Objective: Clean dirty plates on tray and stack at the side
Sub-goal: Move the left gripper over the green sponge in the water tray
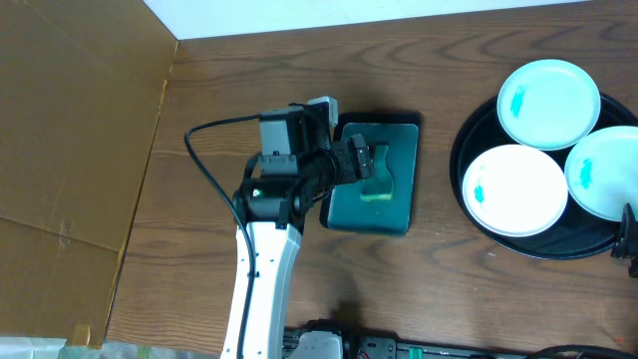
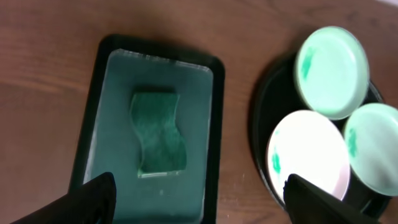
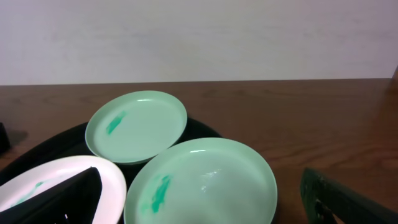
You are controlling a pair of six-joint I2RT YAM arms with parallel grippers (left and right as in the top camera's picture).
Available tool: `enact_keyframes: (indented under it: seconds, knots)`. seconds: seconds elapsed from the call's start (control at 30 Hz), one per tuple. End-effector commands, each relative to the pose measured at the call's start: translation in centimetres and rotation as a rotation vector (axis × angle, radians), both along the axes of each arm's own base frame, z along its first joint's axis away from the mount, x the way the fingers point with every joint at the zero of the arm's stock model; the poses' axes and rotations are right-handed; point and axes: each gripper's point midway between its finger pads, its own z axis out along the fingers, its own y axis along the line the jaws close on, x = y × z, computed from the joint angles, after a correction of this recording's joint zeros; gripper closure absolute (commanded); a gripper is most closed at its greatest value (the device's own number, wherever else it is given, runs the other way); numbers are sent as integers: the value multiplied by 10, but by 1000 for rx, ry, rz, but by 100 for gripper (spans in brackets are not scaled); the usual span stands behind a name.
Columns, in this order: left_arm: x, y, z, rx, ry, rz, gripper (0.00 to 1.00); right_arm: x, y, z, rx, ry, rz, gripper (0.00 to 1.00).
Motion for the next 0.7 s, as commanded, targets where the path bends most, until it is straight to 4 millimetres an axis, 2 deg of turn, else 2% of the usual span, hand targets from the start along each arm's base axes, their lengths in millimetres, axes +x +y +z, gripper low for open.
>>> enact_keyframes:
  seconds: [0.0,0.07,0.17,0.5,0.67]
  knots:
    - [7,14,-7,64,79,64,14,0,-2,-2,-12,2,-8,1]
    - [7,23,-22,110,157,91,14,0,-2,-2,-12,3,-8,1]
    - [12,23,-36,111,199,88,14,0,-2,-2,-12,3,-8,1]
    - [43,-10,-42,-54,151,-14,14,0,-2,-2,-12,3,-8,1]
    - [56,-8,-65,-42,188,3,14,0,-2,-2,-12,2,-8,1]
